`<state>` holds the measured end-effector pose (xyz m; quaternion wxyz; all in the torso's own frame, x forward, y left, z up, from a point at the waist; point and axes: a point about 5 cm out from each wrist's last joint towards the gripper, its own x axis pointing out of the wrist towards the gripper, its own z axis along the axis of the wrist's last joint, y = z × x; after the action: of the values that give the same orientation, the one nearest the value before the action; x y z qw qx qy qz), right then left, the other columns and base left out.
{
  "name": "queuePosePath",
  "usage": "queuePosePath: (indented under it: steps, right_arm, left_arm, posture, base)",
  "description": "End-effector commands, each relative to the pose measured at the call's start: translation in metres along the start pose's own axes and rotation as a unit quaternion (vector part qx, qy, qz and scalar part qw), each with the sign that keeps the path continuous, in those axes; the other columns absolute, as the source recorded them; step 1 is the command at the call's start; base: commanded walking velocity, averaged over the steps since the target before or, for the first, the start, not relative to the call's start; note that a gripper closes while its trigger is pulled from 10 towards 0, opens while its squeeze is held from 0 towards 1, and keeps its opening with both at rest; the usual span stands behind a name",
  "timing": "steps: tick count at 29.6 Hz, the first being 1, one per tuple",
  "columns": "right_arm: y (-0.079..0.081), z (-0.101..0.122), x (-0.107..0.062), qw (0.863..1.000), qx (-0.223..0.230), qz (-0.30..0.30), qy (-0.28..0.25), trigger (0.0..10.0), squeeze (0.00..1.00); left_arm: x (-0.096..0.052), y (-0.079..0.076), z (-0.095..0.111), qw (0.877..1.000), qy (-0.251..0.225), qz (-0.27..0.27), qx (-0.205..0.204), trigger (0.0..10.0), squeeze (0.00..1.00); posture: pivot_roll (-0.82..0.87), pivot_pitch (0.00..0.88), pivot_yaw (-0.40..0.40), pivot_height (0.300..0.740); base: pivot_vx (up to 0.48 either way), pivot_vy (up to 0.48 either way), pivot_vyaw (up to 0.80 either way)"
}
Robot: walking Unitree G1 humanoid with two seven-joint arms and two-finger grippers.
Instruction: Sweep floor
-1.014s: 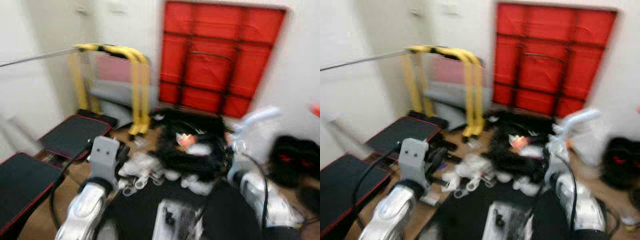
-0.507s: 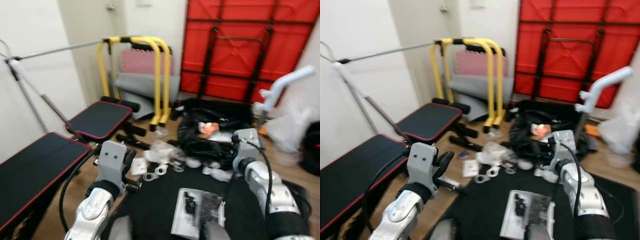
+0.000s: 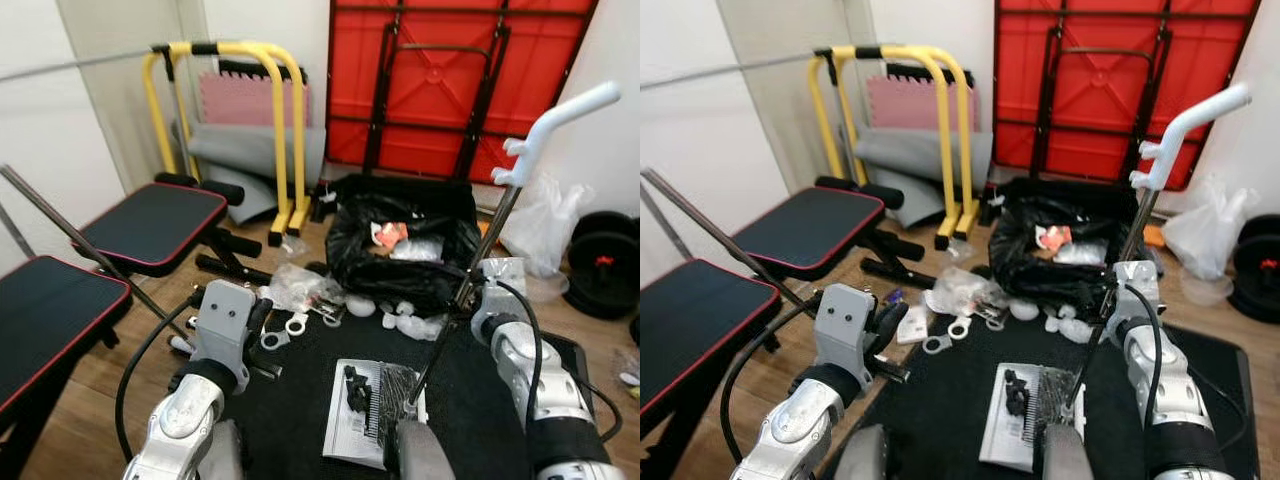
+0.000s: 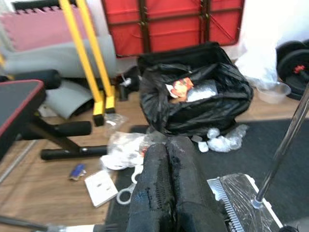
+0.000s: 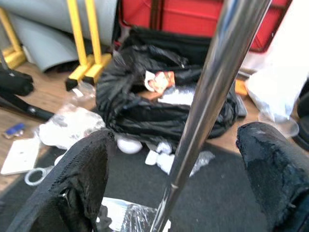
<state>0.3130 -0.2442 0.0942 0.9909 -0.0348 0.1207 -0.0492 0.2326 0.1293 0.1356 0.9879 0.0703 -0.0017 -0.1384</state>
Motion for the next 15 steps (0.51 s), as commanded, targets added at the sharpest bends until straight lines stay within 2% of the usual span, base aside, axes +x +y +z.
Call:
queuePosePath:
  steps: [1, 5, 15]
  right_arm:
    - [-0.003, 0.002, 0.004, 1.000, 0.000, -0.008, -0.004, 10.0, 0.00]
    - [-0.005, 0.002, 0.007, 1.000, 0.004, -0.015, -0.004, 10.0, 0.00]
    - [-0.008, 0.005, 0.014, 1.000, -0.001, -0.029, -0.010, 10.0, 0.00]
  left_arm:
    - [-0.002, -0.009, 0.005, 0.998, -0.016, -0.064, 0.011, 10.0, 0.00]
    - [-0.005, -0.014, 0.006, 0.996, -0.022, -0.088, 0.013, 10.0, 0.00]
    - [-0.011, -0.020, 0.005, 0.994, -0.021, -0.108, 0.015, 10.0, 0.00]
  posture:
    - [-0.05, 0.000, -0.063, 0.500]
    - [-0.05, 0.000, -0.067, 0.485]
    - [-0.04, 0.000, -0.069, 0.445]
  base:
    - [0.000, 0.000, 0.00]
    - [0.000, 0.000, 0.00]
    - [0.000, 0.000, 0.00]
